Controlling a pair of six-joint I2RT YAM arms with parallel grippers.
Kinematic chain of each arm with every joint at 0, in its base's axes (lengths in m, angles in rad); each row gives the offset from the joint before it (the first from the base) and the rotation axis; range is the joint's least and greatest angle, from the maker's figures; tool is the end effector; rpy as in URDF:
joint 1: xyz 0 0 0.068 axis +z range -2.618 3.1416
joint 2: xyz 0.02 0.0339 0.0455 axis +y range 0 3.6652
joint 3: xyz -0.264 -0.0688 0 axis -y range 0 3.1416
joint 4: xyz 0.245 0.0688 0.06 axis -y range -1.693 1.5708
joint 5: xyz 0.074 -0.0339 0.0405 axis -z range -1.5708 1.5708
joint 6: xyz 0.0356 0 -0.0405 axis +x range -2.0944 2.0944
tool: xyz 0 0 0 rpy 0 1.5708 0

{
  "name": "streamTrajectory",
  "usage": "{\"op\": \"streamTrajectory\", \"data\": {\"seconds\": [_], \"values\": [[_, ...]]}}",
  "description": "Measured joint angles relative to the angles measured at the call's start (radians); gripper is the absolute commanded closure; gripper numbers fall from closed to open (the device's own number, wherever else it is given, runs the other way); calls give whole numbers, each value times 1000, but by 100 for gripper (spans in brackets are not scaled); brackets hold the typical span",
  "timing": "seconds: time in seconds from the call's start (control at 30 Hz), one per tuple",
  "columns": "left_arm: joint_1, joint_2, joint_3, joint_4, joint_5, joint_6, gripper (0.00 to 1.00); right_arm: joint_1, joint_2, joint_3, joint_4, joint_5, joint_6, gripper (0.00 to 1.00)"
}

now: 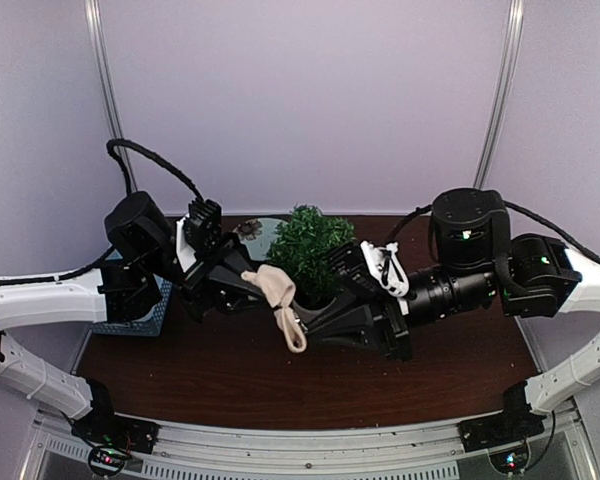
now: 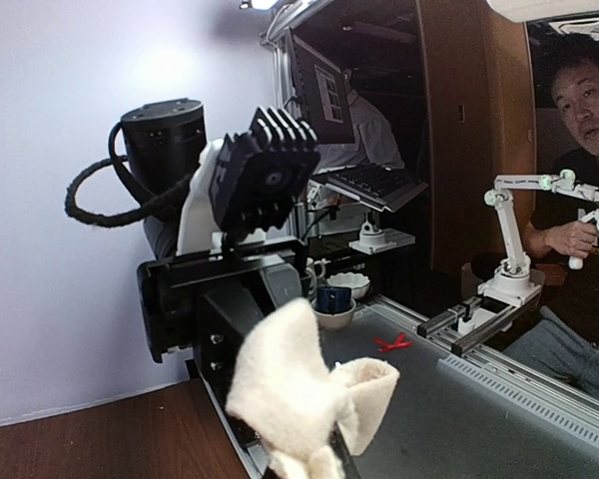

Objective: Decorate the small christmas tree

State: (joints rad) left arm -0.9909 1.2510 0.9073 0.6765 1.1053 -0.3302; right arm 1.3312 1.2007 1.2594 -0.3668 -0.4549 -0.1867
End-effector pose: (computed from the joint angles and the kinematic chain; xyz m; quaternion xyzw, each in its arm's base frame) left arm 0.1229 -0.2457 0.3674 0.5646 0.3285 -0.6658 0.3605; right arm 0.0481 0.2627 0.4018 -0.6378 0.4790 0.4644 0.3848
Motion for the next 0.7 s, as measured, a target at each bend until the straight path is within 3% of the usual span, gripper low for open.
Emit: {"op": "streamTrajectory", "data": {"seconds": [0.6,0.7], "values": [[22,-2,17,-72,66,-12,100,-10,-34,0,-68,169,-20,100],[25,-3,19,-79,69,-12,100,-16,-34,0,-80,172,-29,79]]}}
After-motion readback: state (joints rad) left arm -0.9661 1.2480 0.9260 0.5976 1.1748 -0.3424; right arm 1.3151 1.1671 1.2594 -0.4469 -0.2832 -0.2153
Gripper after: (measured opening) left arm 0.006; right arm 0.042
